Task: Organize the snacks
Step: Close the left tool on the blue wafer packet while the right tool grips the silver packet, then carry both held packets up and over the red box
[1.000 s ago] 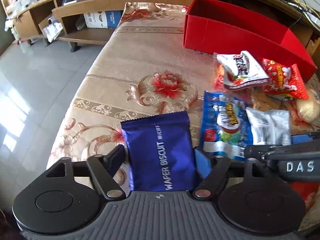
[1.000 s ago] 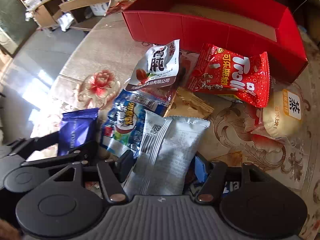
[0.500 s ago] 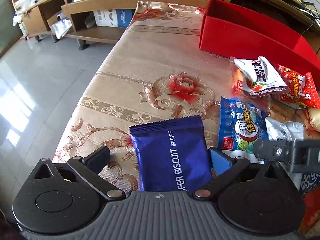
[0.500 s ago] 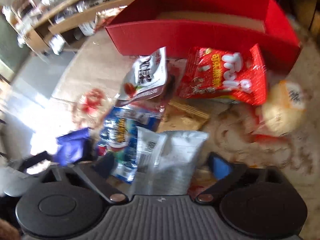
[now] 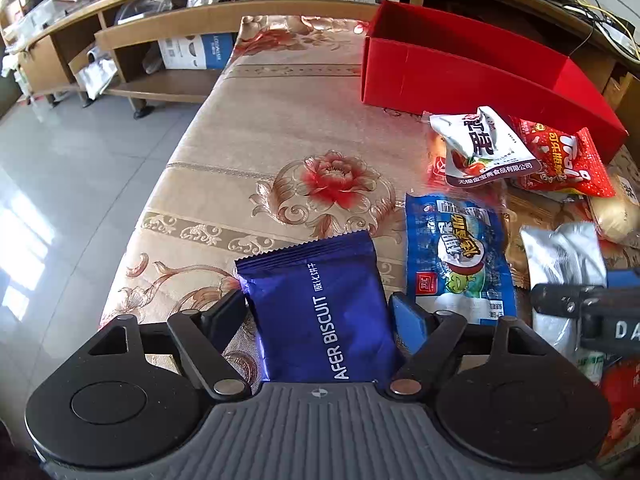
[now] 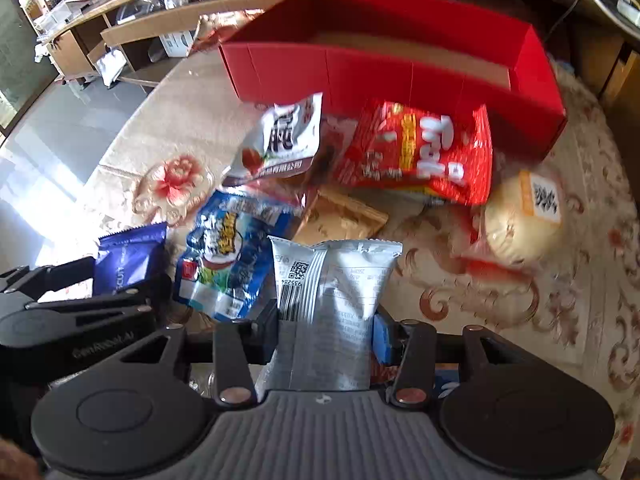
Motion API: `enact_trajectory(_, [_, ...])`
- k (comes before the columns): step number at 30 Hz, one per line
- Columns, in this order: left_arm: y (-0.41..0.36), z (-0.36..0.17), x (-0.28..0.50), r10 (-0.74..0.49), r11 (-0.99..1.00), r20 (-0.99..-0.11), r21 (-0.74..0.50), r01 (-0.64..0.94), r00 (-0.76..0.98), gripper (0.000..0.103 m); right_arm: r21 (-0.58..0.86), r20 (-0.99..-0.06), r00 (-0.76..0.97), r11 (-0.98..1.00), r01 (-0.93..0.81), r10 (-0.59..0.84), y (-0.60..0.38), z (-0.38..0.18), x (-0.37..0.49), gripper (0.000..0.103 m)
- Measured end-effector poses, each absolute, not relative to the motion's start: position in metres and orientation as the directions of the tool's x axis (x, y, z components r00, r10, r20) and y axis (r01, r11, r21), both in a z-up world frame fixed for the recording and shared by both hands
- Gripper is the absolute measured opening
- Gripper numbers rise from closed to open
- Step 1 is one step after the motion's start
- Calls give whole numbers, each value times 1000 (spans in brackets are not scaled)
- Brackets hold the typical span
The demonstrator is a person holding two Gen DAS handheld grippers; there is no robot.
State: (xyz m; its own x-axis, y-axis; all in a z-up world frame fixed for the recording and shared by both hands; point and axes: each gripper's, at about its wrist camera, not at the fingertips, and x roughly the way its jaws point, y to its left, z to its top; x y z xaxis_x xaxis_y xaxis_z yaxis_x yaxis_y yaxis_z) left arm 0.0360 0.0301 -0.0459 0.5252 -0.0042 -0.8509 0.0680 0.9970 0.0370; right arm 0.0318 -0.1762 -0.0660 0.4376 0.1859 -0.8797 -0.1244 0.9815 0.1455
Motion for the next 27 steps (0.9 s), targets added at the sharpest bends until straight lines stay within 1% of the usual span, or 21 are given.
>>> enact_trajectory(2, [32, -44, 36, -15, 998, -848, 23, 66, 530, 73, 149, -873, 449, 981, -124, 190, -178, -64, 31, 43])
enact_trajectory(5, [39, -41, 38, -43, 999, -851, -21, 47, 524, 71, 170, -863, 461, 979, -114, 204, -183, -60, 29, 43])
enact_trajectory(8, [41, -39, 40, -53, 998, -852, -38, 40, 522, 68, 184, -850, 482, 977, -109, 214, -185, -52, 30, 42])
enact_trajectory(15, [42, -34, 39, -68, 998, -853, -61, 30, 518, 67, 216, -819, 518, 969, -122, 247, -191, -37, 27, 42])
enact_trajectory(27, [25, 7, 40, -93, 996, -801, -71, 61, 591, 67, 260, -764, 582, 958, -118, 279, -210, -12, 32, 42])
